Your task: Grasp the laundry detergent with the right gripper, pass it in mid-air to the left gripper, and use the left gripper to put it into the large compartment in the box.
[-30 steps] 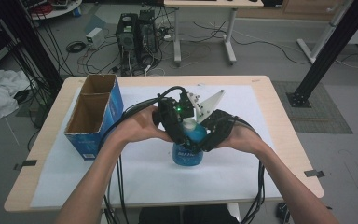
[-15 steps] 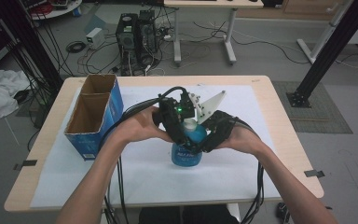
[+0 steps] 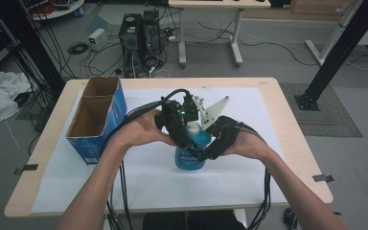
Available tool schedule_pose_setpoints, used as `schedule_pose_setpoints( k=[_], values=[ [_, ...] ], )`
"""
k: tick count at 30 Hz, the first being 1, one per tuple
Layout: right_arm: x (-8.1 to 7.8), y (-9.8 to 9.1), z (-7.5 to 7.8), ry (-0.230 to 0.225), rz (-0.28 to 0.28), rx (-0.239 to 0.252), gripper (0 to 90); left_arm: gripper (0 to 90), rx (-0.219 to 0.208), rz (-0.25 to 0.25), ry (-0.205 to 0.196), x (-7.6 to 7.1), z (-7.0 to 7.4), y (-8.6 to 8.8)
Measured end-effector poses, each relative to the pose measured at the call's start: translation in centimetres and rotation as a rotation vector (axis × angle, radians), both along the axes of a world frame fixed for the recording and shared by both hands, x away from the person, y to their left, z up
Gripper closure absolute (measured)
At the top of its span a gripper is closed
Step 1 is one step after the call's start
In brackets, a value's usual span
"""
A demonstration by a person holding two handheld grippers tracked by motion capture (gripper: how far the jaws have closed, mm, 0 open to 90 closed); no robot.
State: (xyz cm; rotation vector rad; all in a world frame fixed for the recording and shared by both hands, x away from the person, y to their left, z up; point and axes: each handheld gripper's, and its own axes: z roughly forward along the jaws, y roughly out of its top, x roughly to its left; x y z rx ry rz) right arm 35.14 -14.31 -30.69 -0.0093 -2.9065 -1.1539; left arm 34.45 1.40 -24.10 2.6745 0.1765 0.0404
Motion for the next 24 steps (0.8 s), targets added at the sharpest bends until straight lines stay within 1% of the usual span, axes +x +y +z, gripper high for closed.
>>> schedule_pose_setpoints(
  k=[3,5,6,9,10,13,20,22,24],
  values=[
    [0.04,-0.03,-0.08,0.001,-0.001,-0.004,37.2,38.0,0.0,0.003,-0.002,-0.1,0.04,0.15],
    [0.1,-0.13,0.02,0.004,-0.009,0.007,36.5,38.0,0.007,-0.007,-0.008,-0.1,0.04,0.18],
    [0.17,-0.16,0.02,0.004,-0.007,0.009,35.8,38.0,0.004,-0.001,-0.005,-0.15,0.03,0.2],
    [0.18,-0.19,-0.02,0.001,-0.011,0.004,34.4,38.0,0.001,-0.006,-0.008,-0.13,0.07,0.23],
    [0.15,-0.2,-0.02,0.0,-0.017,0.0,32.6,38.0,0.003,-0.004,-0.004,-0.13,0.12,0.28],
    [0.12,-0.24,0.0,0.0,-0.016,0.005,32.5,38.0,0.003,-0.004,-0.005,-0.16,0.11,0.27],
    [0.13,-0.42,0.16,0.005,-0.031,0.006,28.4,38.0,0.012,-0.004,-0.008,-0.25,0.14,0.25],
    [0.2,-0.51,0.19,0.004,-0.039,-0.004,25.0,38.0,0.016,-0.003,-0.009,-0.29,0.28,0.27],
    [0.25,-0.55,0.21,0.002,-0.04,-0.007,24.6,38.0,0.017,-0.003,-0.013,-0.28,0.42,0.32]
  ],
)
